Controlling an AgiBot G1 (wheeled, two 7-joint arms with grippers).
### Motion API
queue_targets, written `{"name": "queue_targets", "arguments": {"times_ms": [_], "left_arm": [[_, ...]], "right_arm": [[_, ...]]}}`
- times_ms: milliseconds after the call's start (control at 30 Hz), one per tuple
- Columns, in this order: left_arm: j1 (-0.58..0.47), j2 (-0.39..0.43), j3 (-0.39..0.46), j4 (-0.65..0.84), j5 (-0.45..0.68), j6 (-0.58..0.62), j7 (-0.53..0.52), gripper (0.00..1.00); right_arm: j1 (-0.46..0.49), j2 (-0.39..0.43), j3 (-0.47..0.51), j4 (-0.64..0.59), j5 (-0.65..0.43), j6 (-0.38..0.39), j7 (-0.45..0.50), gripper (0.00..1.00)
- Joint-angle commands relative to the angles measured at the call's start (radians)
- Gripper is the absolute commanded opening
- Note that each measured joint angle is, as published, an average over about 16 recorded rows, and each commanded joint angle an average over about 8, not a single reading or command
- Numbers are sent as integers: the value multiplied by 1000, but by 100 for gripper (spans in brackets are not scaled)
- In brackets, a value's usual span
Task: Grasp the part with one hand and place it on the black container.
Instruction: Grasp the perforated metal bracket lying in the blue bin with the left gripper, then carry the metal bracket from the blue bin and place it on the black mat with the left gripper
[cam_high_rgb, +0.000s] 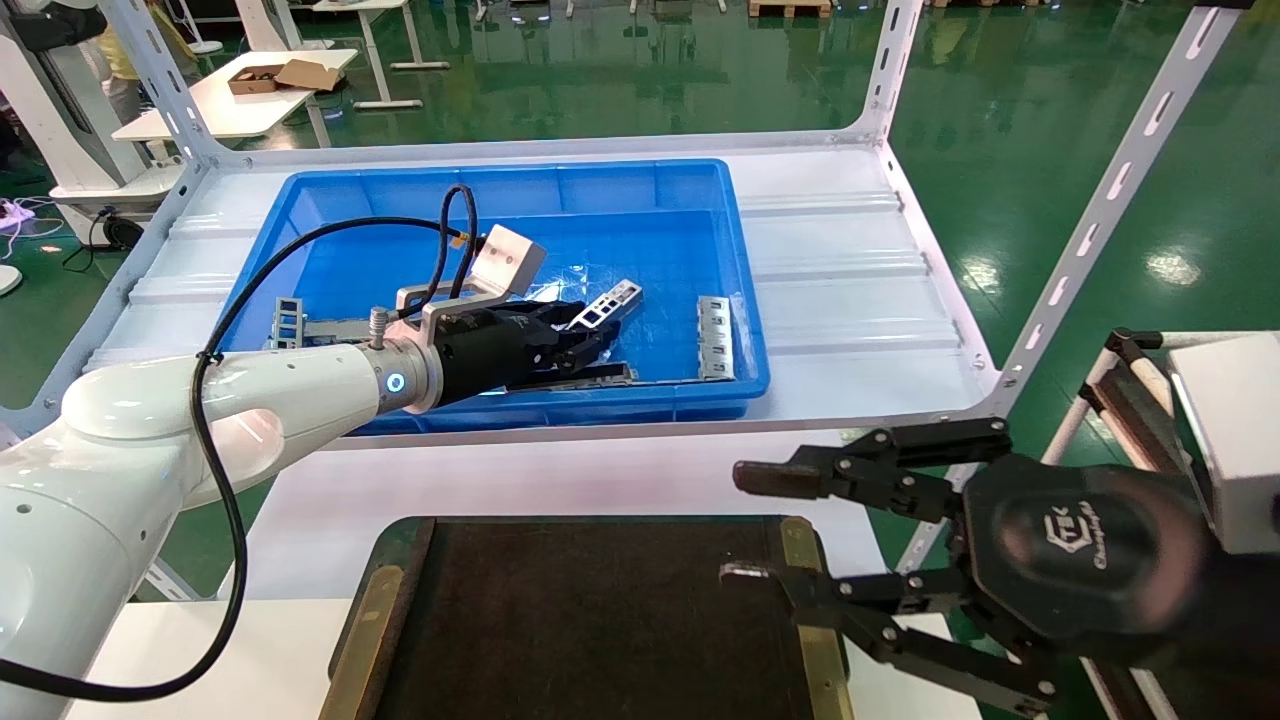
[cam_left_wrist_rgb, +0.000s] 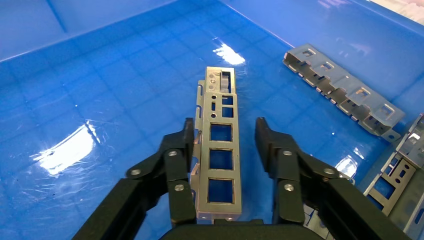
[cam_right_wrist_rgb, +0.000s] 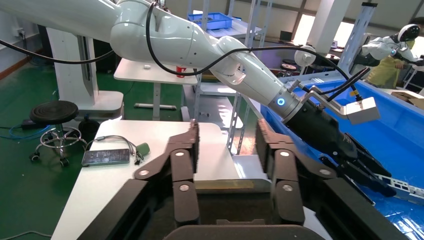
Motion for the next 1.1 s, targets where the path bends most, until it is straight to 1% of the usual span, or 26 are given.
{"name": "queue_targets", "arguments": {"times_ms": [33, 233, 400, 533, 700, 900, 1000, 1100], "left_arm": [[-1, 0, 1, 6, -4, 1, 5, 0], [-6, -6, -5, 22, -28, 30, 4, 0], [-14, -25, -23, 18, -62, 88, 15, 0], [-16, -54, -48, -5, -102, 164, 37, 0], [-11, -105, -81, -59, -159, 304, 43, 0], [36, -178, -106, -192, -221, 498, -6, 0], [92, -215, -114, -304, -256, 585, -50, 0], [172, -246, -117, -440, -295, 661, -98, 0]], "right_arm": [[0, 0, 0, 0, 0, 0, 0, 0], [0, 0, 0, 0, 0, 0, 0, 0], [0, 0, 0, 0, 0, 0, 0, 0], [0, 0, 0, 0, 0, 0, 0, 0], [0, 0, 0, 0, 0, 0, 0, 0], [0, 0, 0, 0, 0, 0, 0, 0], [0, 0, 0, 0, 0, 0, 0, 0], [0, 0, 0, 0, 0, 0, 0, 0]]}}
